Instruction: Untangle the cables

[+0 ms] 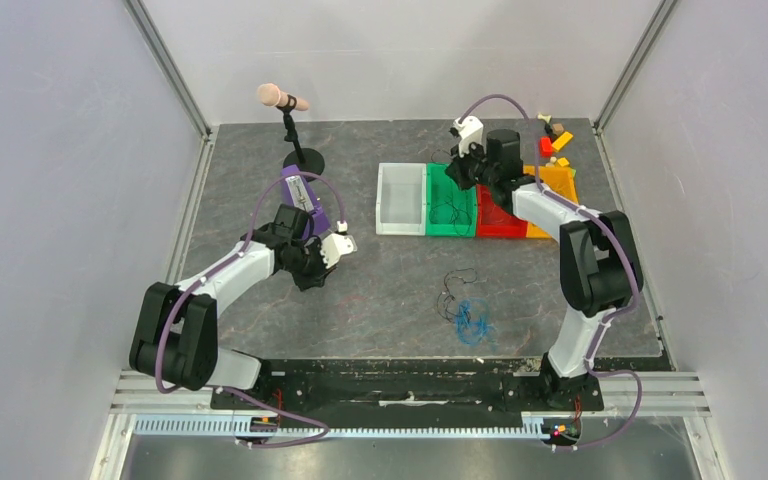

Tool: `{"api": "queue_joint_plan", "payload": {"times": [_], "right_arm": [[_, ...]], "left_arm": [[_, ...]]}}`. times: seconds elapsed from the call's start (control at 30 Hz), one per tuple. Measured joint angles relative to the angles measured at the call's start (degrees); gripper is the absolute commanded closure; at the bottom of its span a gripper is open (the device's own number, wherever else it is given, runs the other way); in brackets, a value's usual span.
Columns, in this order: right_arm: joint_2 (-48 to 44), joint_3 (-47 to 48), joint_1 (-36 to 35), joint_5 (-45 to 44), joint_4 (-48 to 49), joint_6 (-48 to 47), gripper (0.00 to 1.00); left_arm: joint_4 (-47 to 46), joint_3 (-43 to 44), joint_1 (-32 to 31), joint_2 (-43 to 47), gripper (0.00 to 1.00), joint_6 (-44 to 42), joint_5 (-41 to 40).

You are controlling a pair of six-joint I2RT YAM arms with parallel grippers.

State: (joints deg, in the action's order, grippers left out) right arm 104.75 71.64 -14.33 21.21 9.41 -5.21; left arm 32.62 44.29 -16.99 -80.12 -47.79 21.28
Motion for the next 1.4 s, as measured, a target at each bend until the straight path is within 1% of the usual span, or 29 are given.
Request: {"api": "queue_joint_plan", "payload": {"times": [0.07, 0.2, 0.23, 0.27, 0.3, 0.33, 0.47, 0.6, 0.7, 0.8, 0.87, 0.93, 0.97, 1.0, 1.07, 1.2, 1.3, 1.4], "right_arm": [[0.81, -0.48, -0.66, -0.44, -0.72, -1.36, 1.00], [1.66, -0.76, -1.92, -0.76, -1.57, -3.76, 0.99], [1.75, -0.90, -2.14, -0.74, -1.73, -4.33, 0.94], [1.81, -1.01, -2.38, -0.74, -1.95, -4.74, 0.84], [1.84, -1.03, -2.54, -0.72, -2.32, -5.05, 0.77], [1.84, -1.03, -2.62, -0.72, -2.93, -5.40, 0.71], [1.84, -0.98, -2.69, -0.79, -5.88, -6.54, 0.56], [1.18, -0.61, -2.64, -0.76, -10.47, -6.97, 0.35], [-1.38, -0.59, -2.56, -0.48, -13.99, -7.06, 0.24], [-5.25, -0.07, -2.29, -0.04, -16.92, -7.15, 0.23], [-7.19, 1.27, -1.90, 0.70, -18.78, -7.67, 0.27], [-8.44, 3.48, -1.33, 1.49, -21.27, -9.60, 0.35], [-8.85, 4.42, -1.09, 1.86, -22.53, -10.80, 0.35], [-9.20, 5.22, -0.83, 2.34, -24.28, -12.50, 0.35], [-9.66, 6.10, -0.44, 3.19, -28.22, -16.09, 0.32], [-9.90, 6.05, -0.28, 4.96, -39.43, -26.73, 0.25], [-10.25, 4.04, -0.44, 5.42, -44.02, -32.89, 0.25], [-9.92, 2.51, -0.81, 5.31, -46.69, -36.52, 0.26]], "left_arm": [[0.09, 0.00, 0.00, 0.00, 0.57, 0.55, 0.55], [0.22, 0.02, 0.00, 0.07, 0.46, 1.27, 1.92], [0.26, 0.02, 0.00, 0.17, 0.43, 1.33, 2.21], [0.33, 0.02, 0.00, 0.39, 0.40, 1.36, 2.67], [0.52, 0.04, 0.00, 0.83, 0.37, 1.33, 3.15], [0.85, 0.13, 0.00, 1.29, 0.35, 1.31, 3.56], [3.65, 1.44, 0.00, 3.74, 0.29, 1.05, 6.82], [5.90, 2.25, 0.00, 5.79, 0.25, -0.07, 9.53], [7.28, 2.38, 0.00, 6.38, 0.24, -1.53, 10.88], [8.61, 2.82, -0.20, 6.34, 0.23, -3.26, 11.37], [9.38, 3.43, -0.66, 5.99, 0.22, -4.72, 11.50], [9.66, 4.00, -1.51, 5.40, 0.22, -5.60, 11.54], [9.81, 4.26, -1.88, 5.01, 0.22, -5.99, 11.69], [10.12, 4.55, -2.16, 4.68, 0.22, -6.21, 11.85], [10.60, 4.94, -2.45, 4.28, 0.22, -7.04, 12.13], [11.43, 5.05, -2.47, 4.13, 0.22, -9.38, 12.37], [11.78, 5.05, -2.49, 3.58, 0.22, -10.21, 12.46], [11.87, 5.05, -2.49, 3.08, 0.22, -10.36, 12.90]]}}
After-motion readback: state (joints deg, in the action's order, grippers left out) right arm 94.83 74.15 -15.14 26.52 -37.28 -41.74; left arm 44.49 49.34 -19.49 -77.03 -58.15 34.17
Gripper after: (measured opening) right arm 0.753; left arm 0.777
